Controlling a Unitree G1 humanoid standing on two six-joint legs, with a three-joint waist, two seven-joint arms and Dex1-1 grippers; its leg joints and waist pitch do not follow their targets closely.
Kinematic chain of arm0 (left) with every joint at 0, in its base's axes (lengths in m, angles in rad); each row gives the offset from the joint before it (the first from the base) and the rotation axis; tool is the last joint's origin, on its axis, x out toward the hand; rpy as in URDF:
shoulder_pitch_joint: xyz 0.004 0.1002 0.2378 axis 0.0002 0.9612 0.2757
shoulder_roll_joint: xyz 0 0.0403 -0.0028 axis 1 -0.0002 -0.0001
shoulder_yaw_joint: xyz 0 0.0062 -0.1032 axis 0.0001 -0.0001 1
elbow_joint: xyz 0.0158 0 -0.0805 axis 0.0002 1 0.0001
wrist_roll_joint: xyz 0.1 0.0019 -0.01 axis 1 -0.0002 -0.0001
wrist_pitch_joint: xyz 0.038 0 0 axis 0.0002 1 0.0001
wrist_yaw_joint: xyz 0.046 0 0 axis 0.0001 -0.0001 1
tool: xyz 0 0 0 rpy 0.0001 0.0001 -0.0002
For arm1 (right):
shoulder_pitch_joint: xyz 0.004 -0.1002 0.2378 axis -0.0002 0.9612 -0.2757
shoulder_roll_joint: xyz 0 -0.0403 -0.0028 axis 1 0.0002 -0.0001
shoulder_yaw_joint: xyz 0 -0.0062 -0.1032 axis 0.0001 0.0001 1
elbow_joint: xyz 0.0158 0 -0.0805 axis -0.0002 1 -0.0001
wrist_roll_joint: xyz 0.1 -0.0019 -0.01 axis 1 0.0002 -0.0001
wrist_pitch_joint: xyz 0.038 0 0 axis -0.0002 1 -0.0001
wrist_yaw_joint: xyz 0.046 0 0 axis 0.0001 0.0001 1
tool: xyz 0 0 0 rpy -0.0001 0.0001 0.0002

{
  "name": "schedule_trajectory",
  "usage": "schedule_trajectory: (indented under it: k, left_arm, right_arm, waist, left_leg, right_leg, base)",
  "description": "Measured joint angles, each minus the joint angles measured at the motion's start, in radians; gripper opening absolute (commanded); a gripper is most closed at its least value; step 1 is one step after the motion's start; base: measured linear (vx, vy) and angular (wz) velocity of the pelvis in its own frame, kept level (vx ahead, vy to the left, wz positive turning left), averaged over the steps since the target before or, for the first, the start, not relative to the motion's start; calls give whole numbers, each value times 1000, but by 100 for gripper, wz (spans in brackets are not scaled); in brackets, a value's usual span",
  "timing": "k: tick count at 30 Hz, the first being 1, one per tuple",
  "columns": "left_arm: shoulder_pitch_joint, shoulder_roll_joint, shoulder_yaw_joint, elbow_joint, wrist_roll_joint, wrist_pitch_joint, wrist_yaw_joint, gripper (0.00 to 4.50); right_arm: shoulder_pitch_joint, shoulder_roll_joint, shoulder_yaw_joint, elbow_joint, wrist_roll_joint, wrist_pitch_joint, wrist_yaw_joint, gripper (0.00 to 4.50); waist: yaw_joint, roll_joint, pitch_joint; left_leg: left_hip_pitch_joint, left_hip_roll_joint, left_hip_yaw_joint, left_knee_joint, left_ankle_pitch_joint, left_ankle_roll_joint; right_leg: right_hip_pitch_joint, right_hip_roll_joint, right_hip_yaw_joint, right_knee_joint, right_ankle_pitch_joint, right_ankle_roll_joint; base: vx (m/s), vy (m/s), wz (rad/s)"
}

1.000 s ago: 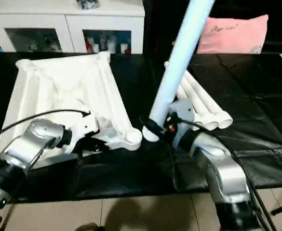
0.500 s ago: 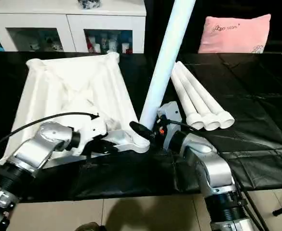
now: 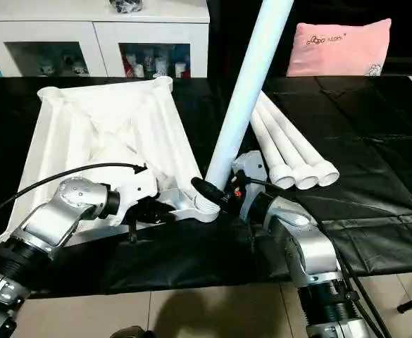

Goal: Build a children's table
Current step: Insert table leg to table base

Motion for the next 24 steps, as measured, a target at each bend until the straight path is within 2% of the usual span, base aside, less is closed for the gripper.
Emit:
schedule_trajectory:
  k: [6, 7, 10, 13, 15, 24]
  left_arm:
    - [12, 12, 3, -5, -2, 13, -3, 91]
    - [13, 14, 3, -8, -3, 15, -5, 63]
    - [17, 17, 17, -16, -6, 26, -12, 53]
    - [22, 17, 21, -18, -18, 34, -12, 15]
    - [23, 17, 22, -18, -28, 37, -17, 5]
    - [26, 18, 26, -20, -36, 44, -21, 0]
  right_arm:
    - [-1, 2, 0, 17, -14, -12, 1, 193]
    - [-2, 3, 0, 20, -14, -14, 1, 193]
    - [-4, 6, 0, 29, -15, -24, 1, 193]
    - [-6, 8, 0, 37, -15, -33, 1, 193]
    - [-10, 9, 0, 44, -16, -38, 2, 193]
    - [-13, 17, 0, 52, -23, -47, 14, 193]
  waist:
    - [0, 0, 0]
    - [0, 0, 0]
    - [0, 0, 0]
    - [0, 0, 0]
    - [0, 0, 0]
    - [0, 0, 0]
  left_leg:
    - [0, 0, 0, 0, 0, 0]
    - [0, 0, 0, 0, 0, 0]
    - [0, 0, 1, 0, 0, 0]
    - [0, 0, 1, 0, 0, 0]
    - [0, 0, 1, 0, 0, 0]
    - [-1, 0, 1, -1, 0, 0]
  right_leg:
    - [0, 0, 0, 0, 0, 0]
    - [0, 0, 0, 0, 0, 0]
    - [0, 0, 0, 0, 0, 0]
    - [0, 0, 0, 0, 0, 0]
    - [0, 0, 0, 0, 0, 0]
    - [-1, 0, 0, 0, 0, 0]
  base:
    - [0, 0, 0]
    - [0, 0, 0]
    - [0, 0, 0]
    - [0, 0, 0]
    - [0, 0, 0]
    - [0, 0, 0]
